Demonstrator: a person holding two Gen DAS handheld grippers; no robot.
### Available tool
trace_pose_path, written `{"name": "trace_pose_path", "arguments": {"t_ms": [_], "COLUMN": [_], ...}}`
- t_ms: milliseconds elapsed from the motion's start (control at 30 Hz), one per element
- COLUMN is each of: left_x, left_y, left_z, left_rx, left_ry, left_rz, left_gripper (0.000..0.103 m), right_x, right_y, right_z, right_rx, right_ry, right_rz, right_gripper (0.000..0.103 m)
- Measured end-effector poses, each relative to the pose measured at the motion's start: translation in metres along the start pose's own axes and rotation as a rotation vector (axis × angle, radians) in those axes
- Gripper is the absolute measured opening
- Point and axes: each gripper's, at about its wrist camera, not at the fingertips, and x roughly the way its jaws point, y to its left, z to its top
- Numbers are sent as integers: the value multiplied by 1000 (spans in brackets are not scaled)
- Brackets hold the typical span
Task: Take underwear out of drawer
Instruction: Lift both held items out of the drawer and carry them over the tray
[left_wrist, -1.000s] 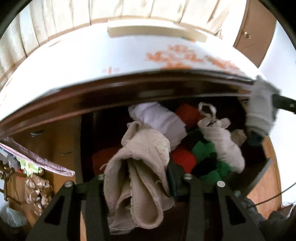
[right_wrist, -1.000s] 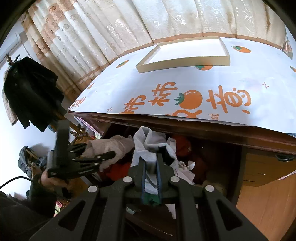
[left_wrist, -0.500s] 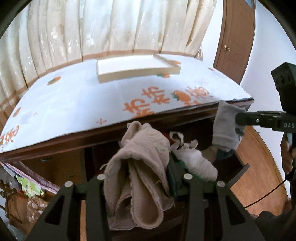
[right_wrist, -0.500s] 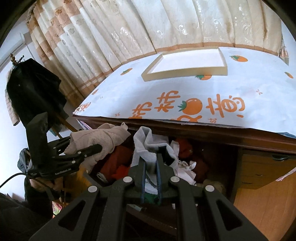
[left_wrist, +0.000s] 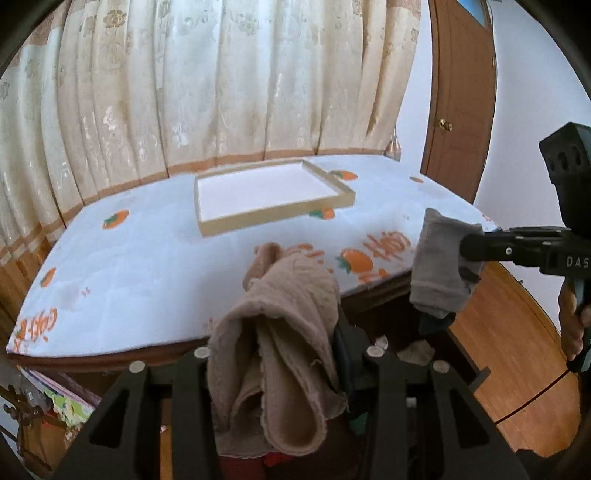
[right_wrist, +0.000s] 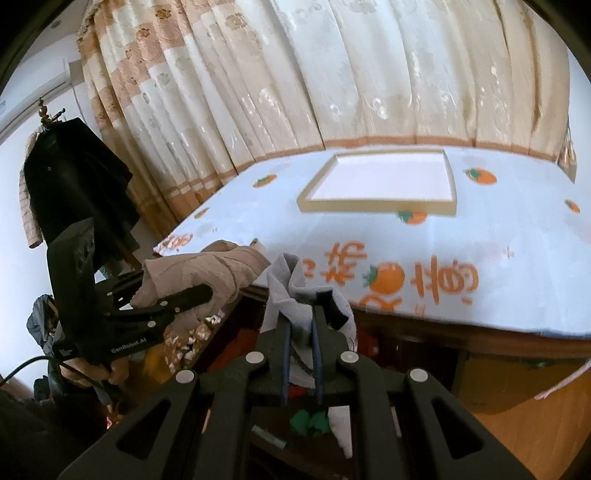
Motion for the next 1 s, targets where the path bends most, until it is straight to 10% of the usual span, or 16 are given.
{"name": "trace_pose_path", "arguments": {"t_ms": [1000], "left_x": [144], "left_y": [42], "left_z": [181], "left_rx": [-69], "left_ry": [-119], "left_rz": [181], "left_gripper": [40], "right_x": [105], "right_y": [-87], "right_z": [210], "right_rx": [72], "right_ry": [-160], "right_rz": [-70], "right_gripper": [12]}}
